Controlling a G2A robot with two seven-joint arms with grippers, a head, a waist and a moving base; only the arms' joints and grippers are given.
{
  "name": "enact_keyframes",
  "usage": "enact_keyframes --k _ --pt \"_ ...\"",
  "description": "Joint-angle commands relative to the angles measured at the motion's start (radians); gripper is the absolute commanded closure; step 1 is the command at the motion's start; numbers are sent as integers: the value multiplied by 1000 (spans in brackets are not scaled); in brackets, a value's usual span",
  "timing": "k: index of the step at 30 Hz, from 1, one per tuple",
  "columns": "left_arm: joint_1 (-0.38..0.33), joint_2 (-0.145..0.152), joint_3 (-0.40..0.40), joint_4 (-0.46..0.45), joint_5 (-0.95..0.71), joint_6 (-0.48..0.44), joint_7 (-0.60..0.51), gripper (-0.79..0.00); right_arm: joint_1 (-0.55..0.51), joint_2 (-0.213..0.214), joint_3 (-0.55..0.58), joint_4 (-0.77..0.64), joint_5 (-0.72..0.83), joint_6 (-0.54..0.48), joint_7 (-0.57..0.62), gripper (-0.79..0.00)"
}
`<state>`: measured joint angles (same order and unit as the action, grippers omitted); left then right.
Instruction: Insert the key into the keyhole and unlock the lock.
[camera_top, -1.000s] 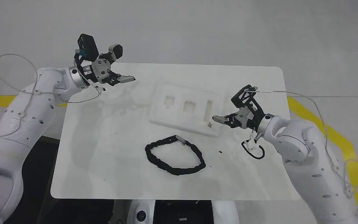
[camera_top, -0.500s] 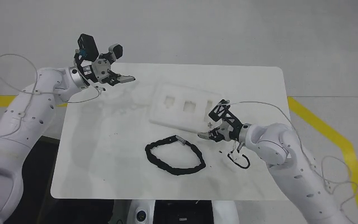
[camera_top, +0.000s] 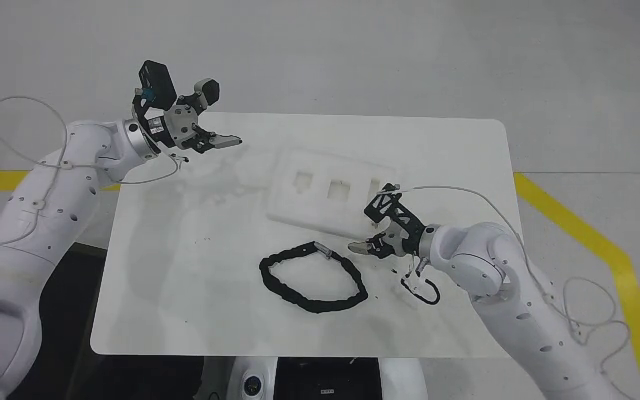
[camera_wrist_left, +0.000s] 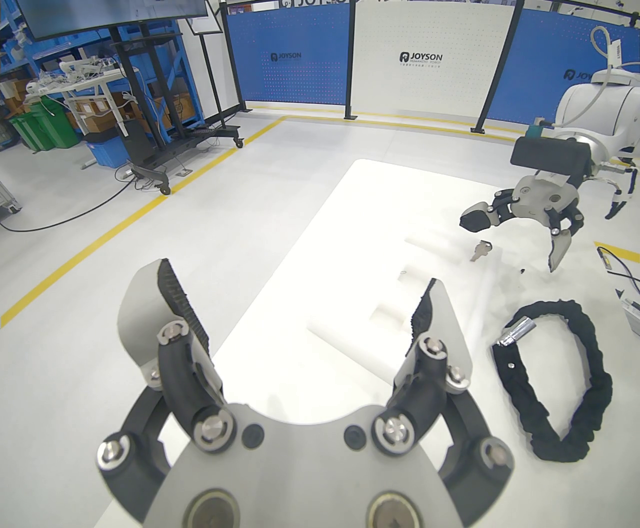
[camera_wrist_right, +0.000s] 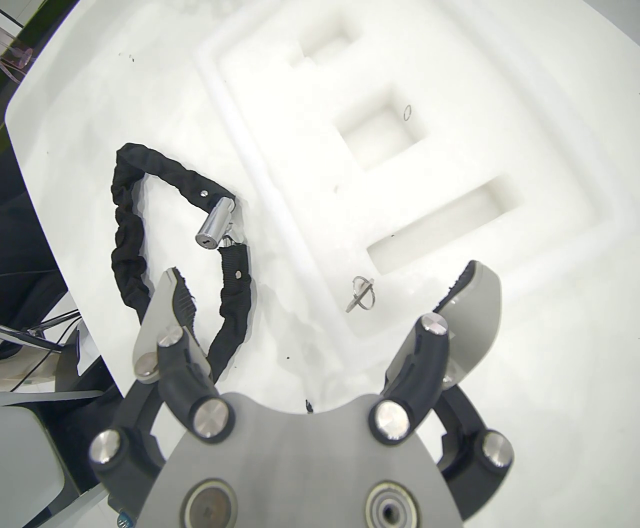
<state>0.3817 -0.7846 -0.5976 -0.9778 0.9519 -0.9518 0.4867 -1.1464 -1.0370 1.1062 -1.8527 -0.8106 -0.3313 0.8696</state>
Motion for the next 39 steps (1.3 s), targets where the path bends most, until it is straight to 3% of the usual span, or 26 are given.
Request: enact_keyframes --k 1,9,14,19,23,31,34,39 --pt "0 0 0 0 0 0 0 -785 0 0 0 0 0 0 0 -785" --pt "0 0 0 0 0 0 0 -785 -6 0 1 -15 -15 15 -10 -785" --pt "0 0 0 0 0 0 0 -785 3 -2 -5 -62 -36 109 81 -785" --pt "0 0 0 0 0 0 0 -785 43 -11 -13 -68 64 220 196 -785" --pt "0 0 0 0 0 0 0 -785 77 -19 -18 -34 120 291 224 -785" --pt "0 0 0 0 0 0 0 -785 126 -30 -57 8 173 341 290 -785" --pt "0 0 0 0 0 0 0 -785 139 -33 -69 12 169 348 297 -671" --pt "0 0 0 0 0 0 0 -785 155 -36 -87 16 144 373 320 -594"
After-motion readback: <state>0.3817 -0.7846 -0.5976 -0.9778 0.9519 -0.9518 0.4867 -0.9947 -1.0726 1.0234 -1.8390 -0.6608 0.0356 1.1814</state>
